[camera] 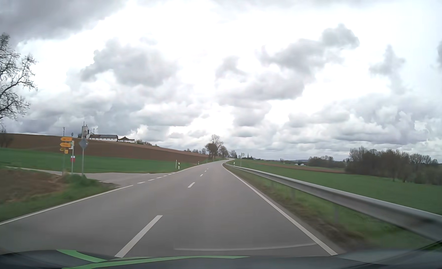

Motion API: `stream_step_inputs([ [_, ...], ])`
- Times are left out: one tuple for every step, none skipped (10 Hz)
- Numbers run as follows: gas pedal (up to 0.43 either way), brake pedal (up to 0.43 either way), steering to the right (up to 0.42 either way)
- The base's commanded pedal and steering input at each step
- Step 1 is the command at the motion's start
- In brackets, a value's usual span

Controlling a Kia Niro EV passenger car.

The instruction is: Follow the waypoints while adhering to traffic rules and regulations

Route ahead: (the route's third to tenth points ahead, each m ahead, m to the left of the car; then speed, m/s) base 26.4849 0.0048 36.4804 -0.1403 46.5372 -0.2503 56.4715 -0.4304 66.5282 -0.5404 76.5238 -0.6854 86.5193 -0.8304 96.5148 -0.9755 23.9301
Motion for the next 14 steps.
stream_step_inputs([
  [0.22,0.0,-0.007],
  [0.22,0.0,-0.007],
  [0.22,0.0,-0.006],
  [0.22,0.0,-0.005],
  [0.22,0.0,-0.002],
  [0.22,0.0,-0.001],
  [0.22,0.0,-0.001],
  [0.22,0.0,-0.001],
  [0.22,0.0,-0.001],
  [0.22,0.0,-0.001],
  [0.22,0.0,-0.001],
  [0.22,0.0,-0.001],
  [0.22,0.0,0.0],
  [0.22,0.0,0.001],
])
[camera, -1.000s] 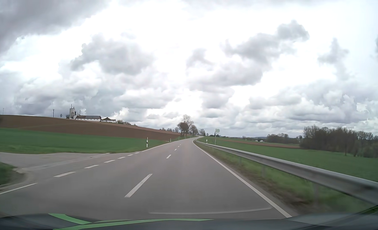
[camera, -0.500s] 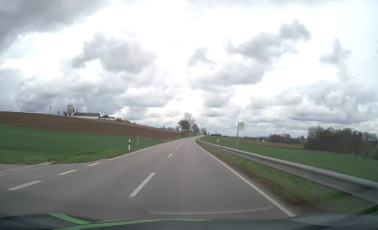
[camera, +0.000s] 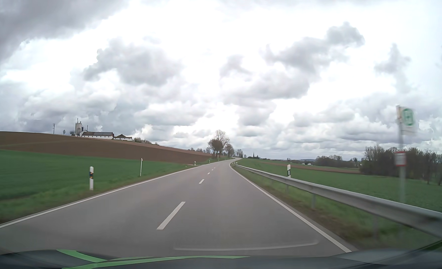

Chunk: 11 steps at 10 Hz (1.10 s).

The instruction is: Follow the waypoints while adhering to traffic rules and regulations

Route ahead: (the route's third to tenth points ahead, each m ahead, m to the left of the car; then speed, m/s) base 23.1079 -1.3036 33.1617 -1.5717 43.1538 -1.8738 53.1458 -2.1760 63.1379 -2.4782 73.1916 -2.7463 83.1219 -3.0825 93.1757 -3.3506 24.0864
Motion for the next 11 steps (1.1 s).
stream_step_inputs([
  [0.22,0.0,0.001],
  [0.22,0.0,0.002],
  [0.22,0.0,0.003],
  [0.22,0.0,0.003],
  [0.22,0.0,0.003],
  [0.22,0.0,0.003],
  [0.22,0.0,0.003],
  [0.22,0.0,0.003],
  [0.22,0.0,0.003],
  [0.22,0.0,0.003],
  [0.22,0.0,0.003],
])
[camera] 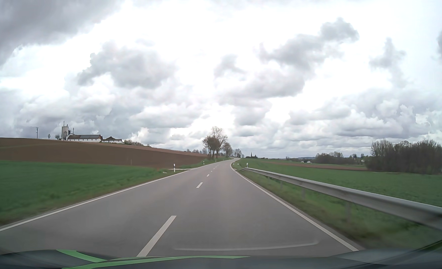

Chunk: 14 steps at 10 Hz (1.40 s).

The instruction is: Follow the waypoints while adhering to traffic rules and regulations

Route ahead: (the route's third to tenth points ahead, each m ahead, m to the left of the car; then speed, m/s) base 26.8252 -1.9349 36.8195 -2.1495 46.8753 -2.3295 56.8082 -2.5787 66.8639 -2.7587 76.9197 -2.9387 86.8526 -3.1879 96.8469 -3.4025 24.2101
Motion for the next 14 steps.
stream_step_inputs([
  [0.22,0.0,0.003],
  [0.22,0.0,0.003],
  [0.22,0.0,0.003],
  [0.22,0.0,0.003],
  [0.22,0.0,0.003],
  [0.22,0.0,0.003],
  [0.22,0.0,0.003],
  [0.22,0.0,0.003],
  [0.22,0.0,0.003],
  [0.22,0.0,0.003],
  [0.22,0.0,0.003],
  [0.22,0.0,0.002],
  [0.22,0.0,0.002],
  [0.22,0.0,0.002],
])
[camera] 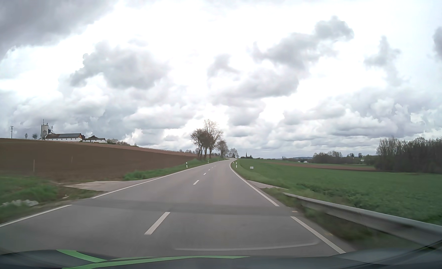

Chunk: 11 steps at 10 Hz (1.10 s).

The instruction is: Follow the waypoints while adhering to traffic rules and regulations

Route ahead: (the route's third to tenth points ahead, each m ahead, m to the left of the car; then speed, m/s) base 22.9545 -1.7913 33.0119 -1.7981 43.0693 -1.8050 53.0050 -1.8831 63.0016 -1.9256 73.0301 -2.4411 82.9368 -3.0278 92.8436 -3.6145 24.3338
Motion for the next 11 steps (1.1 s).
stream_step_inputs([
  [0.22,0.0,0.002],
  [0.22,0.0,0.002],
  [0.22,0.0,0.002],
  [0.228,0.0,0.002],
  [0.228,0.0,0.001],
  [0.228,0.0,0.002],
  [0.228,0.0,0.001],
  [0.228,0.0,0.001],
  [0.228,0.0,0.001],
  [0.228,0.0,0.001],
  [0.24,0.0,0.001],
])
